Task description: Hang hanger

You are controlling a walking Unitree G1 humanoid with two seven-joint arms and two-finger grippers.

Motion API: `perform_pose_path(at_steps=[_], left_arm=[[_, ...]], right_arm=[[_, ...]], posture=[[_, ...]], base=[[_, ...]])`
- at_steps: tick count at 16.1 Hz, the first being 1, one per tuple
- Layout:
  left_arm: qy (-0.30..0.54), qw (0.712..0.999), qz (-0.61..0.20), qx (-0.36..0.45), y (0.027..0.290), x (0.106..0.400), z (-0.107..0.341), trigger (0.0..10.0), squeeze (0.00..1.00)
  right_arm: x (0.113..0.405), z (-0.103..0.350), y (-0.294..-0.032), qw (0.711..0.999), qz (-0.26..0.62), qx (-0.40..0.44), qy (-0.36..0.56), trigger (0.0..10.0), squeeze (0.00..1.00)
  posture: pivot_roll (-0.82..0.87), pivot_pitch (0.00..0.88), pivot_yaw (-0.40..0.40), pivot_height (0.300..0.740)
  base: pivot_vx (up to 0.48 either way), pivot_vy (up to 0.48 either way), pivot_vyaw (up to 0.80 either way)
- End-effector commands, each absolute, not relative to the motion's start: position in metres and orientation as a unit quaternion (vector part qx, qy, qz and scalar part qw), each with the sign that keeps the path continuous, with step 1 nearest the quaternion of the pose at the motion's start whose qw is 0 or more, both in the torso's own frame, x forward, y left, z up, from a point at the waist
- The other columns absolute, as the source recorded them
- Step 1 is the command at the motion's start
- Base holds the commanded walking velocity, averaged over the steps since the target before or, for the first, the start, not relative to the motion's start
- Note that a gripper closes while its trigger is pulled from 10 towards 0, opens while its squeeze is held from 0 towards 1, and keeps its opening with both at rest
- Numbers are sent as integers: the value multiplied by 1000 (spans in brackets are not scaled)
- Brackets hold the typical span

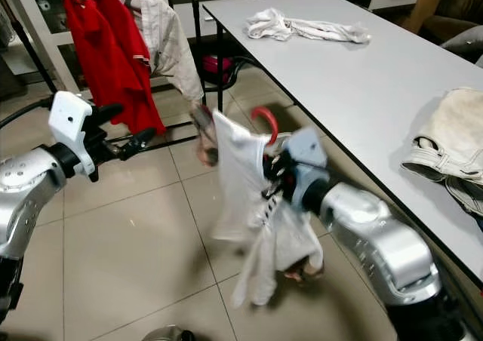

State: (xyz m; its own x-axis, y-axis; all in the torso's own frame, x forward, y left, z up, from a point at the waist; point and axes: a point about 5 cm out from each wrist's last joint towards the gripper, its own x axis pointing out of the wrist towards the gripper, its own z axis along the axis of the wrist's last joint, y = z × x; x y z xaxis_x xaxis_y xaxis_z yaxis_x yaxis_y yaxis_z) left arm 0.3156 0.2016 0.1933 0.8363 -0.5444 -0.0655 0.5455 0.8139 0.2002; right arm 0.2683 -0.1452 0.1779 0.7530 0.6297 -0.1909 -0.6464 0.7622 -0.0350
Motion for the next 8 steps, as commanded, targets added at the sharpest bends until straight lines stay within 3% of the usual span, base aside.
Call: perform_pose_path(at_steps=[1,3,8], left_arm=[[-17,948,-303,92,201,318,199,10000,0],[-11,948,-315,42,202,323,197,10000,0],[1,925,-378,40,192,321,190,10000,0]], right_arm=[[265,195,-145,923,381,-38,45,10000,0],[261,204,-148,909,416,-4,25,10000,0],[255,206,-148,889,457,12,21,10000,0]], posture=[[-24,0,28,740],[-26,0,29,740],[-17,0,22,740]], base=[[0,0,0],[0,0,0],[0,0,0]])
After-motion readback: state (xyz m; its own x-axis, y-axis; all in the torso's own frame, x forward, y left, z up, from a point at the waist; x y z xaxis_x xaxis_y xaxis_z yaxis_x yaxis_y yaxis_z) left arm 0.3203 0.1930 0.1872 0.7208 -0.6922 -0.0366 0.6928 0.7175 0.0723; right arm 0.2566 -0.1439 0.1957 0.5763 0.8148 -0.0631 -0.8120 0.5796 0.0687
